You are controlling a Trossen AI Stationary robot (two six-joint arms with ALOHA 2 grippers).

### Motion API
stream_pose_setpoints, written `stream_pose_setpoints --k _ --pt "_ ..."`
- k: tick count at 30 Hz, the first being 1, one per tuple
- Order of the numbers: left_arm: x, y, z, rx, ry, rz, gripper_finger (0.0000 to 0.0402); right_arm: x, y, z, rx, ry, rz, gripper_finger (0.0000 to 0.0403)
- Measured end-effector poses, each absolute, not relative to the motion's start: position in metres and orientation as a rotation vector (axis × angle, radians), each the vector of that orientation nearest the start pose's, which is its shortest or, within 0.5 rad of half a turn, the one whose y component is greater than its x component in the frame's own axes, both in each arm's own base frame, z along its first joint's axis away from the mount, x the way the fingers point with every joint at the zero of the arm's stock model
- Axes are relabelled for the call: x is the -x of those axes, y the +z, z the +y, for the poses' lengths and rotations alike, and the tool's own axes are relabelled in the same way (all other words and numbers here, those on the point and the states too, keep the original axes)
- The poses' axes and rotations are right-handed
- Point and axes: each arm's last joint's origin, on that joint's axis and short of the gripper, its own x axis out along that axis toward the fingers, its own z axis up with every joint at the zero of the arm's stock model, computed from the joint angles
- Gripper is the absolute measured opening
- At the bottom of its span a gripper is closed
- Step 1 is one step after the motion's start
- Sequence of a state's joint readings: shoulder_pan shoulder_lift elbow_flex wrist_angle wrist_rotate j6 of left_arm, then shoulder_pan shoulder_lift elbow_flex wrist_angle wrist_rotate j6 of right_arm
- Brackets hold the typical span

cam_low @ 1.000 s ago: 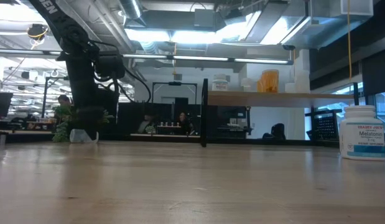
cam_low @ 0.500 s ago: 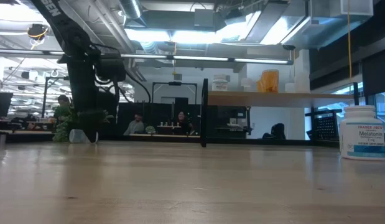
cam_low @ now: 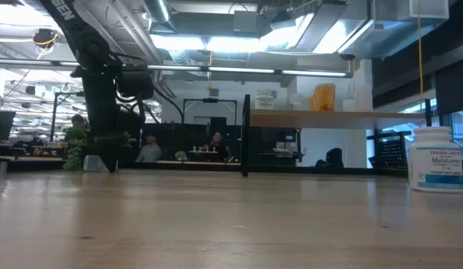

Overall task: Pick and place medicine bottles onto shelf by color
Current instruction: Put the top green transparent pill bottle on the shelf aligned with the other green transparent pill bottle

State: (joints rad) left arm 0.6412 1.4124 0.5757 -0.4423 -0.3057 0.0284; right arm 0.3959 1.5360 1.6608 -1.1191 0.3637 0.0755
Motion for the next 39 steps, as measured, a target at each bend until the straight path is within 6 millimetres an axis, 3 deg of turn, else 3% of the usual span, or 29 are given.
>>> stream_pose_setpoints --k 10,16,25,31,36,39 --pt "-0.174 0.136 0.126 0.166 0.754 1.266 0.0119 -0.279 0.378 0.106 0.300 -0.005 0.923 0.0297" --pt "-0.182 0.138 0.119 0.204 0.730 1.206 0.0117 -0.277 0.377 0.105 0.312 -0.004 0.943 0.0297" --pt "-0.213 0.149 0.099 0.280 0.588 0.952 0.0117 -0.274 0.375 0.104 0.299 -0.021 0.979 0.0297" --pt "-0.236 0.170 0.066 0.259 0.460 0.724 0.0117 -0.274 0.375 0.103 0.299 -0.023 0.981 0.0297" --pt "-0.256 0.193 0.024 0.197 0.301 0.478 0.0117 -0.274 0.374 0.103 0.289 -0.029 0.987 0.0297" --pt "-0.262 0.200 -0.002 0.121 0.301 0.379 0.0117 -0.273 0.374 0.104 0.286 -0.032 0.996 0.0297"
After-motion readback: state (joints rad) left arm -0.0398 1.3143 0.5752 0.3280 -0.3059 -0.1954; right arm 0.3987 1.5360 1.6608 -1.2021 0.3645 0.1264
